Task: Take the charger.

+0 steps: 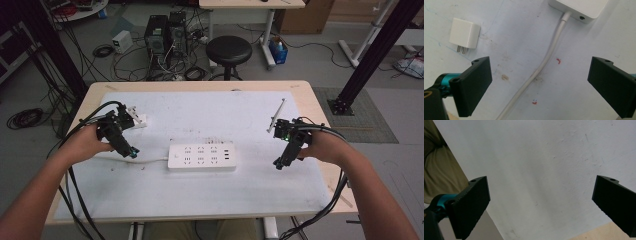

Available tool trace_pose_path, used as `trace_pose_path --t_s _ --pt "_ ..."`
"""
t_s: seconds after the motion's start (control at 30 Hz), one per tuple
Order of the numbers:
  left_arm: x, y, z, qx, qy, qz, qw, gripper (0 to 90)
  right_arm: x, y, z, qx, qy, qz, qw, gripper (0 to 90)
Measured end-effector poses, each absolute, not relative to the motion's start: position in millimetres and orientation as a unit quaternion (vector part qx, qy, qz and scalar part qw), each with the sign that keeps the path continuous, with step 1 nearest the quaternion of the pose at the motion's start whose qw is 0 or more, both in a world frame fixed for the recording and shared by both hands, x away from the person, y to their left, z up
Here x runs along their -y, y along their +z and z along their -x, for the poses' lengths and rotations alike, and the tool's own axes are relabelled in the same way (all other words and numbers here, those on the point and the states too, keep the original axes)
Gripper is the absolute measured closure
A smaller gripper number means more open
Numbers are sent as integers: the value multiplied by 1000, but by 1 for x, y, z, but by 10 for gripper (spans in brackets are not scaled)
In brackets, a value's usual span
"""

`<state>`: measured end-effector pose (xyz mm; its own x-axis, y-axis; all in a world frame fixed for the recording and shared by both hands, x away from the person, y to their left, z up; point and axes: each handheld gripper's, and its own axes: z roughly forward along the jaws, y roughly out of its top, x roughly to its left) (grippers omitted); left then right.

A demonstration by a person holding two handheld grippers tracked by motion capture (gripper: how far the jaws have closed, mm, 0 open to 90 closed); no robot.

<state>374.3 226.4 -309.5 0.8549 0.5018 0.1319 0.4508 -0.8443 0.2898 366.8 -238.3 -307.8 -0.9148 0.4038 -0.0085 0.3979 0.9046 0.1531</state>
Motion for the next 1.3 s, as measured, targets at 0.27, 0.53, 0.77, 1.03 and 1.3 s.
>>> trace_pose_path --t_s 0.27,0.53,0.77,1.03,1.3 --pt "-224 -306 -383 -239 107 -957 126 54 238 -307 -366 -975 78 -207 20 8" --pt "-224 -303 -405 -186 138 -963 135 54 237 -306 -367 -975 81 -206 15 8" --pt "-224 -303 -431 -177 130 -965 145 54 234 -302 -369 -974 82 -213 17 8" --pt "-229 -315 -464 -169 118 -968 146 54 234 -296 -365 -972 92 -215 23 8" --pt "-235 -341 -497 -180 94 -971 126 54 238 -294 -363 -969 91 -227 25 8"
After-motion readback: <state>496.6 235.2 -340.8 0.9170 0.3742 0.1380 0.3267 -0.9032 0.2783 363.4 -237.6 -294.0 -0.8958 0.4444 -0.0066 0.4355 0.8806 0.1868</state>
